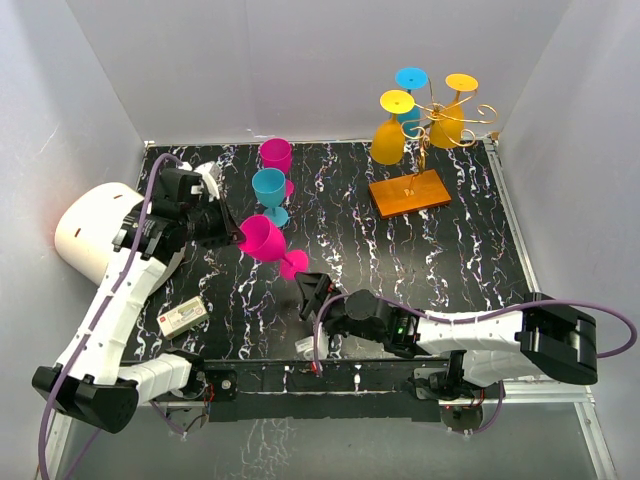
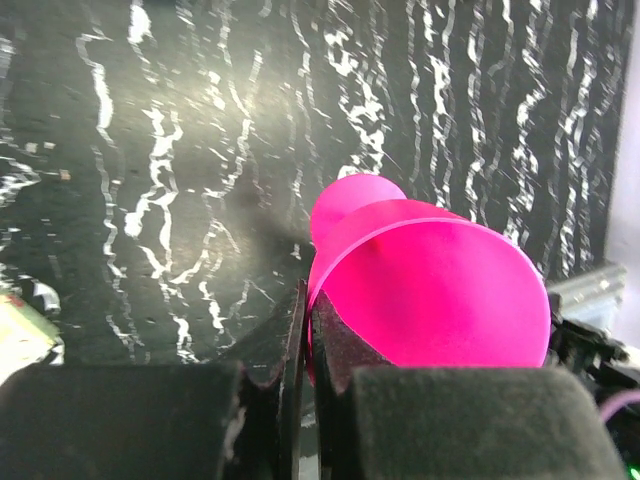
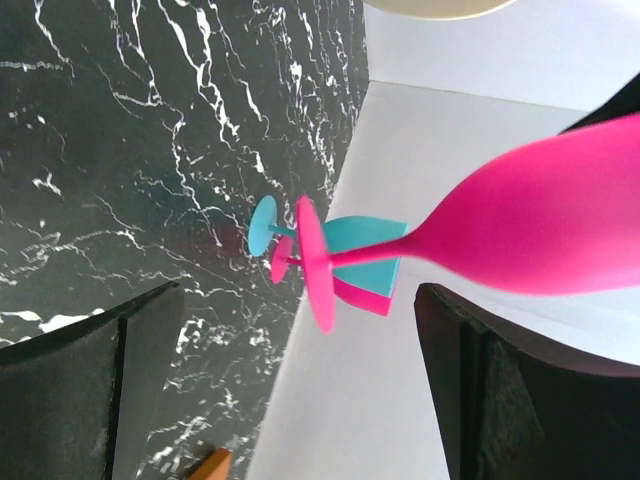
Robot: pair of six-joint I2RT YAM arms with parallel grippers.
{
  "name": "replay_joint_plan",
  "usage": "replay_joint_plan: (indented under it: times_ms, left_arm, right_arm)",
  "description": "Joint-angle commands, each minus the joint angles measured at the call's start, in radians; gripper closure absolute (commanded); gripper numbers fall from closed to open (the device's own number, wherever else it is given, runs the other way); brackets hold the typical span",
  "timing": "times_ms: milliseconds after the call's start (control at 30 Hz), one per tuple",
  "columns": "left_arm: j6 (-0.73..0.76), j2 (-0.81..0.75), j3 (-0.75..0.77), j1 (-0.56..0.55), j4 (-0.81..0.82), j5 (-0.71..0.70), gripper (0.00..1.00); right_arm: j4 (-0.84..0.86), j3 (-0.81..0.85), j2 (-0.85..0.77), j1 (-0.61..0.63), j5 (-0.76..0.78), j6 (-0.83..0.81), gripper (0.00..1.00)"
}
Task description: Take the wine glass off the wine glass rack
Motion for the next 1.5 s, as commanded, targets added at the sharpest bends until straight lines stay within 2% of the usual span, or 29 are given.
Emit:
replay_joint_plan:
  times_ms: [0, 100, 200, 267, 367, 433, 467, 533, 600, 633, 700, 867, 1200, 1467]
  left_arm:
    - [0.02, -0.014, 0.055, -0.002, -0.037, -0.203, 1.0]
    - [0.03, -0.033, 0.026, -0.002, 0.0, -0.261, 1.0]
    - [0.042, -0.045, -0.015, -0.002, 0.066, -0.275, 1.0]
    - [0.049, -0.046, -0.045, -0.002, 0.12, -0.295, 1.0]
    - [0.06, -0.033, -0.081, -0.001, 0.201, -0.302, 1.0]
    - [0.072, -0.014, -0.101, -0.001, 0.251, -0.298, 1.0]
    - [0.078, 0.003, -0.105, -0.001, 0.266, -0.299, 1.0]
    - [0.09, 0.053, -0.099, -0.001, 0.282, -0.297, 1.0]
    - [0.105, 0.093, -0.097, -0.003, 0.3, -0.3, 1.0]
    - [0.112, 0.11, -0.096, -0.004, 0.308, -0.307, 1.0]
    - [0.127, 0.138, -0.09, -0.005, 0.317, -0.328, 1.0]
    - [0.164, 0.186, -0.086, -0.008, 0.338, -0.375, 1.0]
    - [0.193, 0.263, -0.115, -0.022, 0.42, -0.413, 1.0]
    - [0.196, 0.313, -0.112, -0.048, 0.445, -0.425, 0.95]
  right_arm:
    - [0.089, -0.017, -0.049, 0.004, -0.002, 0.155, 0.02]
    - [0.167, -0.045, -0.061, 0.002, 0.05, 0.354, 0.02]
    - [0.312, -0.067, -0.061, -0.017, 0.167, 0.618, 0.02]
    - [0.418, -0.074, -0.059, -0.037, 0.319, 0.816, 0.02]
    - [0.498, -0.039, -0.051, -0.075, 0.66, 1.08, 0.02]
    - [0.356, 0.04, -0.056, -0.143, 0.846, 1.288, 0.02]
    - [0.18, 0.103, -0.067, -0.192, 0.852, 1.42, 0.02]
    - [-0.165, 0.222, -0.083, -0.329, 0.725, 1.702, 0.02]
    - [-0.325, 0.281, -0.094, -0.479, 0.526, 1.866, 0.02]
    - [-0.359, 0.294, -0.1, -0.543, 0.398, 1.884, 0.02]
    - [-0.386, 0.307, -0.113, -0.601, 0.235, 1.878, 0.02]
    - [-0.488, 0.344, -0.128, -0.631, 0.234, 1.854, 0.02]
    - [-0.407, 0.235, -0.326, -0.649, 0.132, 1.858, 0.02]
    - [-0.431, 0.236, -0.35, -0.652, 0.16, 1.854, 0.02]
